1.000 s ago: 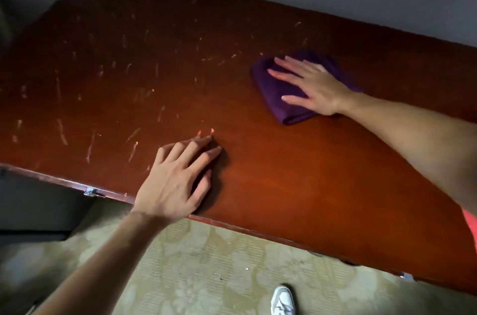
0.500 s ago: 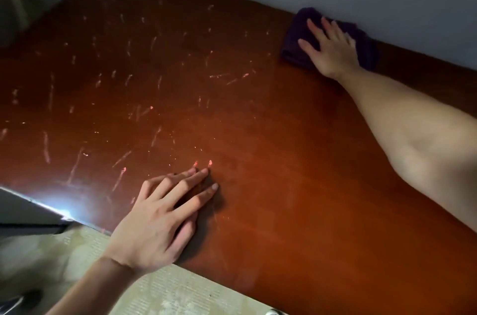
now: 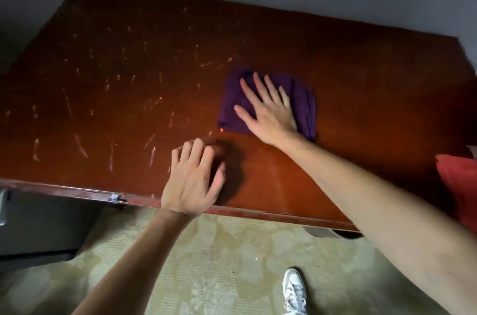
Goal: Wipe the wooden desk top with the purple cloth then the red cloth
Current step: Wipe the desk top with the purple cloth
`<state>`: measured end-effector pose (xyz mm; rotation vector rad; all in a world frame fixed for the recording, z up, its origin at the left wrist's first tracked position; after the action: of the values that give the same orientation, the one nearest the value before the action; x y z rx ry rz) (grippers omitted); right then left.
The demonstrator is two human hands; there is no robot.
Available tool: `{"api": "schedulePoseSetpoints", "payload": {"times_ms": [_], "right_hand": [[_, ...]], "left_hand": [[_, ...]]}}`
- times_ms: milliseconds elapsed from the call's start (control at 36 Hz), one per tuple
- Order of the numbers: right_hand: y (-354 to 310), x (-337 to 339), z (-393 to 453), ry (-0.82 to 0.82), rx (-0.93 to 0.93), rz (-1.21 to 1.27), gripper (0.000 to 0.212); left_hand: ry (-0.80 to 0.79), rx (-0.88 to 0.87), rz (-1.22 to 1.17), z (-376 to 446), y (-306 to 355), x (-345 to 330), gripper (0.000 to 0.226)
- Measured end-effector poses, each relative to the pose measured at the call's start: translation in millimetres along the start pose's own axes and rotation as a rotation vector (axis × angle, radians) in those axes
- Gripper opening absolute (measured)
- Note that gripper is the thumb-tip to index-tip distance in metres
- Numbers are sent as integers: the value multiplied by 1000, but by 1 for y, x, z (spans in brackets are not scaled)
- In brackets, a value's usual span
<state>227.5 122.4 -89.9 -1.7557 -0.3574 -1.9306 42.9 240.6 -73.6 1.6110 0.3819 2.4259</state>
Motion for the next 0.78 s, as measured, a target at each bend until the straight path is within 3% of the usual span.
{"api": "schedulePoseSetpoints", "payload": {"times_ms": [139,333,556,778], "right_hand": [[-44,1,-85,-16,97,-7,74],[-64,1,-135,-3,400,-47,71],[-50,0,-59,-147,804,-34,72],[-26,-11,73,-106,724,-32,71]], "left_hand": [[158,8,-15,-1,-14,23,17],[-2,60,116,-8,-80,42,36],[-133,-26,103,-2,-106,33,45],[-219,24,99,-2,-109,28,46]]}}
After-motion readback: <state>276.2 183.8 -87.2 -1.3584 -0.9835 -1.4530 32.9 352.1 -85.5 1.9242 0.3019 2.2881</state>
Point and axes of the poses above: each hand's wrist, its own z-axis towards the middle knuckle, its own x-axis out of the back of the hand, y = z × x, the point moved 5 cm from there along z, towards the middle knuckle, and after that the axes turned 7 degrees about y, right-handed, at the moved point
